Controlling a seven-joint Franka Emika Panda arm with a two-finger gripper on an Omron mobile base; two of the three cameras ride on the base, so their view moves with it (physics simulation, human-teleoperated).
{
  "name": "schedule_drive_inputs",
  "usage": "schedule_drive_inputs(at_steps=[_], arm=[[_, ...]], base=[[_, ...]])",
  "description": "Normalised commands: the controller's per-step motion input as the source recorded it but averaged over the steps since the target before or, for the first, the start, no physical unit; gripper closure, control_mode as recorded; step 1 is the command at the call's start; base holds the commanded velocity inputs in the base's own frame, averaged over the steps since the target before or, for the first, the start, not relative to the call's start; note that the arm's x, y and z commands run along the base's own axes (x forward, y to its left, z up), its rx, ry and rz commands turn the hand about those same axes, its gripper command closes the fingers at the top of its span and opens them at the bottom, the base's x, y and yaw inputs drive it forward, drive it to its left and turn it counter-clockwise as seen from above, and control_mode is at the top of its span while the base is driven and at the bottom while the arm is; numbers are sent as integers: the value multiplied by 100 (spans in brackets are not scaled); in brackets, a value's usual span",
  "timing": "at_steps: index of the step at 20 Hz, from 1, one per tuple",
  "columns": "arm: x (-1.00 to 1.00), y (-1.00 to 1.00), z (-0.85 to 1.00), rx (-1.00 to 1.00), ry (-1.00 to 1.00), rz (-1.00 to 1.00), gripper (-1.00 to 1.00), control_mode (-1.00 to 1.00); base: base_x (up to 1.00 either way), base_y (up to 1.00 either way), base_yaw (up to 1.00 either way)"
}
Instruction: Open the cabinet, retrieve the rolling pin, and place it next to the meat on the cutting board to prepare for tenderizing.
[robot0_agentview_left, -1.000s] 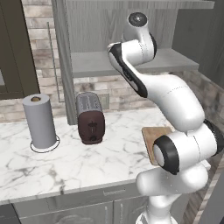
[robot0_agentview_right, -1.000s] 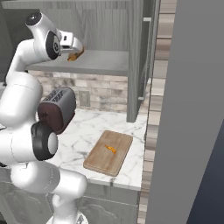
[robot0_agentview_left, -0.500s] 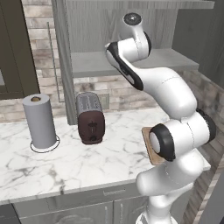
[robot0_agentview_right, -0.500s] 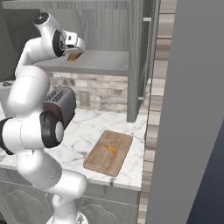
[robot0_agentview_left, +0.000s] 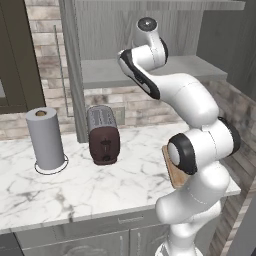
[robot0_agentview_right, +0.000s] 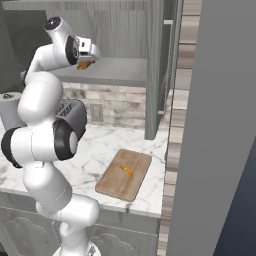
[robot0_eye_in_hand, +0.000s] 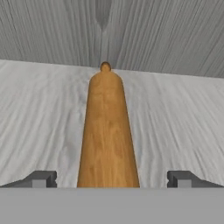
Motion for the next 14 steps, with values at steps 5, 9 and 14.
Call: schedule_drive_inputs(at_steps=[5,9,14], arm=[[23,2,-7,0,0,0,-100,-100],[15,4,-16,0,1,0,100,-100],[5,1,-21,0,2,0,100,-100]], base=[[0,0,0],[0,0,0],[0,0,0]])
